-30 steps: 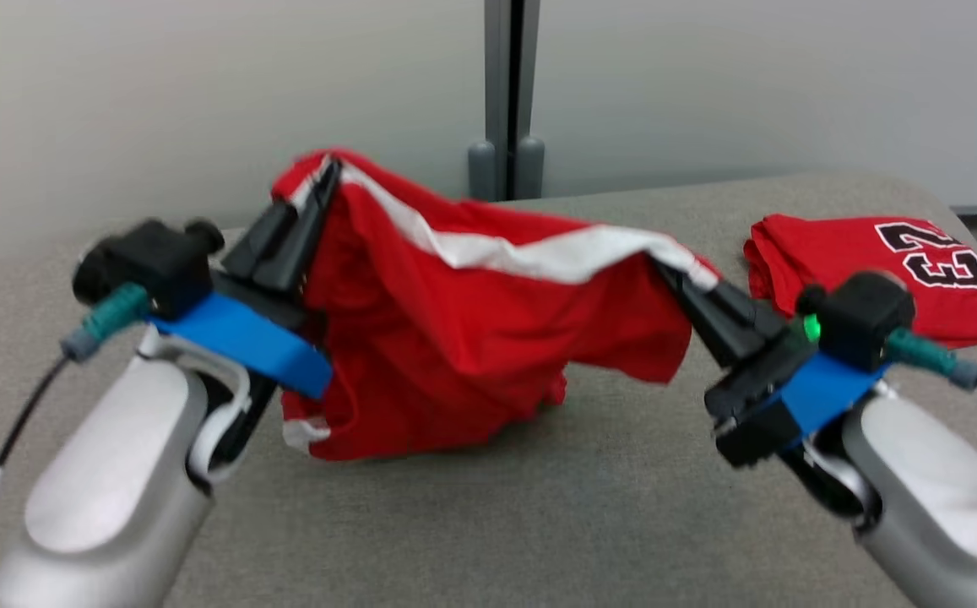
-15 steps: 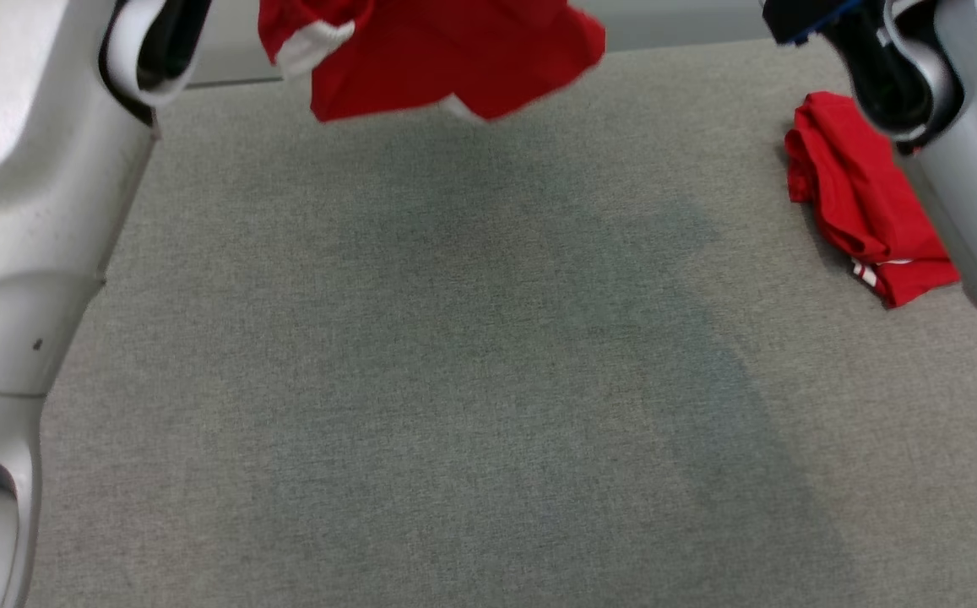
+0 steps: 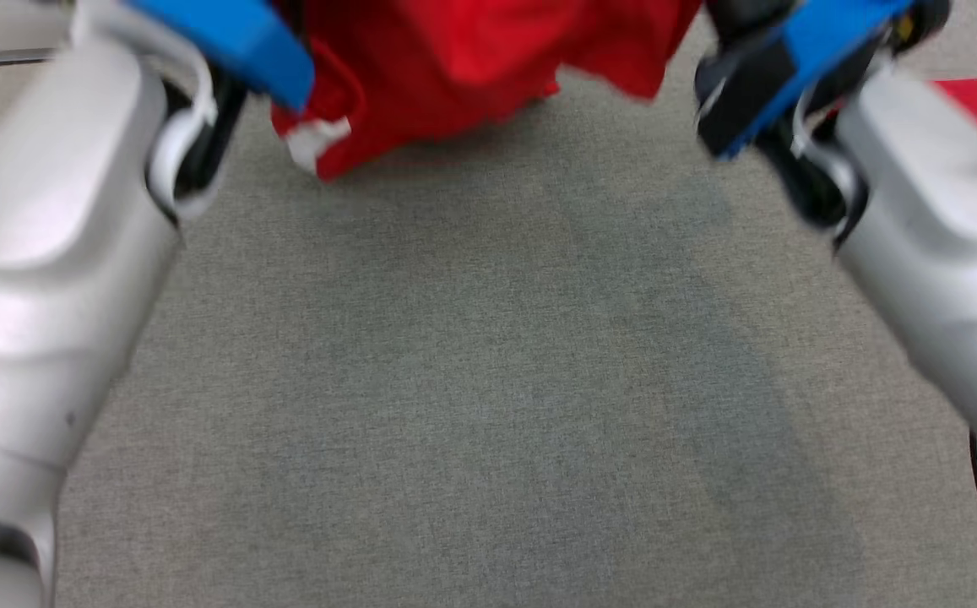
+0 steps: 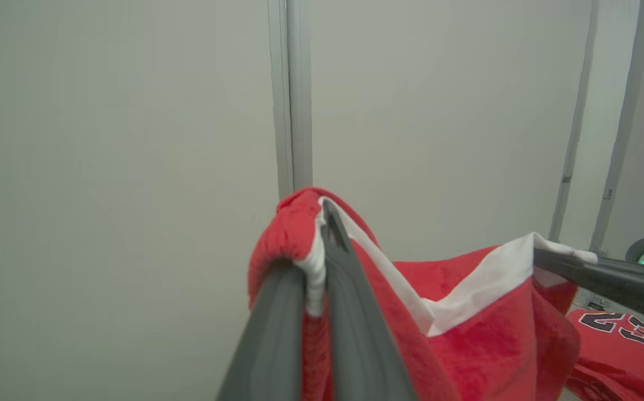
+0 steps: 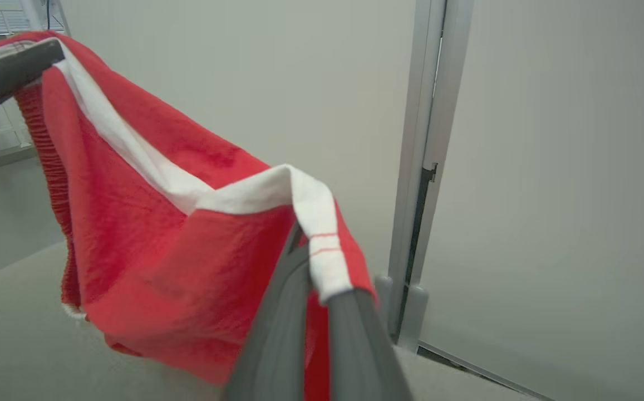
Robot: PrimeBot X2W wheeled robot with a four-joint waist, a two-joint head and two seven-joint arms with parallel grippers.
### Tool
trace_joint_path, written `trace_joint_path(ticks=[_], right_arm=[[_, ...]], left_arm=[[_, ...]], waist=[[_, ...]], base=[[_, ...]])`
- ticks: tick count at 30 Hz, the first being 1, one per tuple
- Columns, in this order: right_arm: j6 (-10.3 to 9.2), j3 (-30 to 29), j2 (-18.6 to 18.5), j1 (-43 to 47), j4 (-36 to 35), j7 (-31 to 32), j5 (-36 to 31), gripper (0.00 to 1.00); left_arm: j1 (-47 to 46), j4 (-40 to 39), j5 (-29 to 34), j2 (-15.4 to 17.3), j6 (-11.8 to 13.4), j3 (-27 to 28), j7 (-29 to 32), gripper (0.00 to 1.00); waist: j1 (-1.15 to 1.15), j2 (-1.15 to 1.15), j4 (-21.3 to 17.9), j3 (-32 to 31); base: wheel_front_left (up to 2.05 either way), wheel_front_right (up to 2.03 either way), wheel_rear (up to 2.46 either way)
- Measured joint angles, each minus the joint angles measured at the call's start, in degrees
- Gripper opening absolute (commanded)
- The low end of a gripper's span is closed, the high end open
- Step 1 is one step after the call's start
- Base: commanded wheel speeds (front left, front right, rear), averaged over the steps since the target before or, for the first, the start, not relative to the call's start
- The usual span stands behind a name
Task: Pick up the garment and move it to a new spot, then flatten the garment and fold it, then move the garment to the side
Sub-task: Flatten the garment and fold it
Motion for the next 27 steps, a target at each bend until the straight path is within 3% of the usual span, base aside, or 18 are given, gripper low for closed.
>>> trace_joint_path(ticks=[4, 10, 17, 27], right_arm=[[-0.01, 2.5, -1.3, 6.2, -3.5, -0.1, 0.2, 0.00], [0.00, 4.4, -4.8, 18.3, -10.3, -0.1, 0.7, 0.00], [0.00, 9.8, -9.9, 31.5, -16.7, -0.1, 3.6, 0.00], [-0.01, 14.0, -15.6, 46.0, -23.9, -0.2, 5.7, 0.00]], left_arm=[[10.7, -3.9, 1.2, 0.3, 0.0, 3.5, 0.0, 0.00], [28.5, -10.8, 5.2, -2.0, 0.0, 8.8, 0.0, 0.00], [44.7, -15.5, 11.2, -2.8, 0.0, 7.7, 0.0, 0.00], [65.1, -20.5, 14.5, -0.2, 0.0, 9.8, 0.0, 0.00]], waist=[[-0.01, -0.01, 0.2, -1.2], [-0.02, -0.03, 1.4, -5.2], [-0.03, -0.04, 2.4, -11.3], [-0.03, -0.04, 0.8, -18.6]], base=[[0.00, 0.00, 0.00], [0.00, 0.00, 0.00], [0.00, 0.00, 0.00], [0.00, 0.00, 0.00]])
